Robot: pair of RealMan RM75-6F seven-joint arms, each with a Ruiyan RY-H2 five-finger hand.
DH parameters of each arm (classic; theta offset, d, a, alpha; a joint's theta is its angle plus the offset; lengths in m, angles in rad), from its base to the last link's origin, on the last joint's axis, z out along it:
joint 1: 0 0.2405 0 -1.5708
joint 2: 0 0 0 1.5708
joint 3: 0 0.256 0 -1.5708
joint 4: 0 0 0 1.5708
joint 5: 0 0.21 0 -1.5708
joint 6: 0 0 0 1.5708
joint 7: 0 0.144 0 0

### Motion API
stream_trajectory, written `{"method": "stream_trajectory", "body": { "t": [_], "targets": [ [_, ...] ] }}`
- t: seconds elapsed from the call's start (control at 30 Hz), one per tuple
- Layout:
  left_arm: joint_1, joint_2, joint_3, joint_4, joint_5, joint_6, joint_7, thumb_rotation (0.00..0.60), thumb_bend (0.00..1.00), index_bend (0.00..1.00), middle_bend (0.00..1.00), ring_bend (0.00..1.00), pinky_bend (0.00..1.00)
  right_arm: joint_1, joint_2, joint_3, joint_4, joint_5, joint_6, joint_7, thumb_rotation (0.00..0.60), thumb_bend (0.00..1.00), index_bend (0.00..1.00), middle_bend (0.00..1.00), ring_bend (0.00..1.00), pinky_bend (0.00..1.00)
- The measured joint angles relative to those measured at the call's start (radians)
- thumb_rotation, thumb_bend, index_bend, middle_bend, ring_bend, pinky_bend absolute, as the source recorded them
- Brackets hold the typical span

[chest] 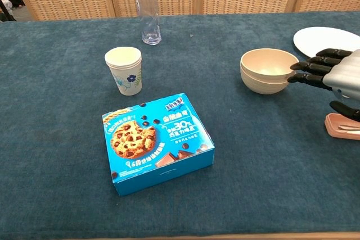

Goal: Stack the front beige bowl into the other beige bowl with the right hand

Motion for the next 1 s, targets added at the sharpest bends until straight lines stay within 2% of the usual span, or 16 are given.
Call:
{"method": "stream_trajectory", "body": {
  "t": [0.6,0.73,0.93,0.97,1.0],
  "targets": [
    [0.000,0.002,0.000,-0.001,-0.002,-0.002,-0.005,0.600,0.00,0.00,0.00,0.00,0.00,-0.036,-0.015,0.033,0.016,-0.049,-0.019,-0.017,0.600,0.64,0.00,0.00,0.00,0.00],
    [0.001,0.003,-0.001,-0.001,-0.004,-0.002,-0.005,0.600,0.00,0.00,0.00,0.00,0.00,-0.045,0.002,0.036,-0.011,-0.066,-0.001,-0.026,0.600,0.64,0.00,0.00,0.00,0.00],
    [0.003,0.005,0.001,-0.003,-0.005,-0.001,-0.004,0.600,0.00,0.00,0.00,0.00,0.00,-0.078,0.059,0.036,-0.079,-0.122,0.090,-0.075,0.600,0.64,0.00,0.00,0.00,0.00],
    [0.003,0.005,0.001,-0.003,-0.003,-0.001,-0.003,0.600,0.00,0.00,0.00,0.00,0.00,-0.090,0.073,0.037,-0.094,-0.134,0.117,-0.067,0.600,0.62,0.00,0.00,0.00,0.00],
    [0.004,0.004,0.002,-0.002,-0.001,0.002,-0.001,0.600,0.00,0.00,0.00,0.00,0.00,-0.099,0.082,0.038,-0.103,-0.143,0.137,-0.055,0.600,0.52,0.00,0.00,0.00,0.00]
  ]
}}
